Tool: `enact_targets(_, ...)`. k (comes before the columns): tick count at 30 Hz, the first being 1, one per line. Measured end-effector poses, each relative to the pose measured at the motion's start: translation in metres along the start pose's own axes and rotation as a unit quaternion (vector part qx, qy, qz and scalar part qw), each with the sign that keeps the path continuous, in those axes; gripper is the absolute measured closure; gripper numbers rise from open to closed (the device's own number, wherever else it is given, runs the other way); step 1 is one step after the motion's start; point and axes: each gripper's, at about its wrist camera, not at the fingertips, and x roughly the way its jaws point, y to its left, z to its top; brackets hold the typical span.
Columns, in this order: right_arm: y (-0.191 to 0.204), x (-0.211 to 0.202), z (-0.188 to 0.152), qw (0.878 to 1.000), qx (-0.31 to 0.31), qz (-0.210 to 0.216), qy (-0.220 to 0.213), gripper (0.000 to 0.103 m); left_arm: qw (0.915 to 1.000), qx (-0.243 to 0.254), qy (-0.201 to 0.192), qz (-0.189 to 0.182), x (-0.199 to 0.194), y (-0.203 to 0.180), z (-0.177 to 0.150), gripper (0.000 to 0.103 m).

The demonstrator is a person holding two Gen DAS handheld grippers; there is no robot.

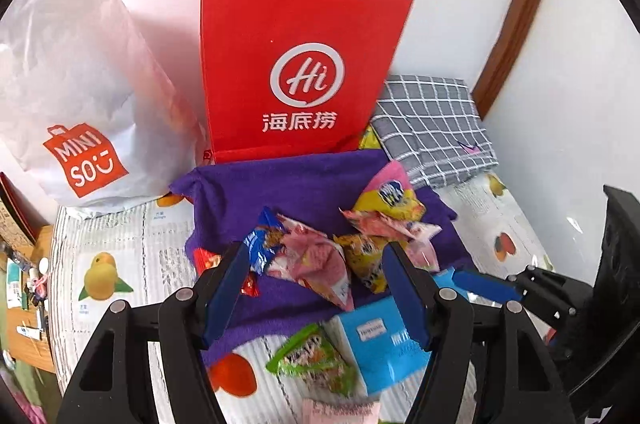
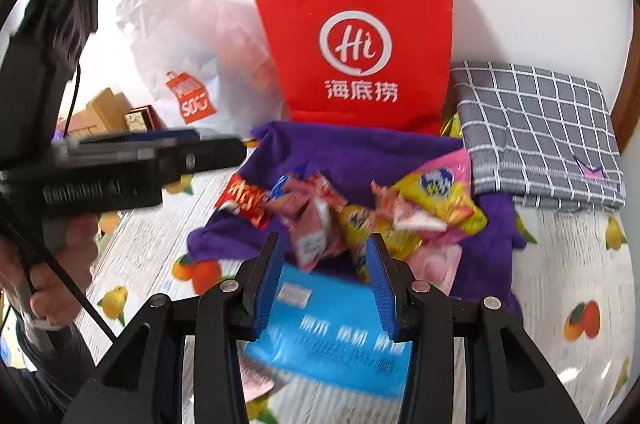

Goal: Organize snacks
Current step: 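Move the right tool back and grasp the pink wrapped candy beside the tissue pack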

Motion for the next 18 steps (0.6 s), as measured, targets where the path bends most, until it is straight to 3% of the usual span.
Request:
enact_targets(9, 0.021, -0.002, -0.044, 0.999, 0.026, 0.029, 0.012, 0.06, 0.9991, 0.001, 0.021, 0.036, -0.015, 0.018, -0.044, 0.036)
enact_targets(18, 0.042, 0.006, -0.086, 0.997, 0.028, 0.062, 0.037, 0.06, 0.9985, -0.019, 0.033, 0.04, -0.018, 0.038, -0.072, 0.036)
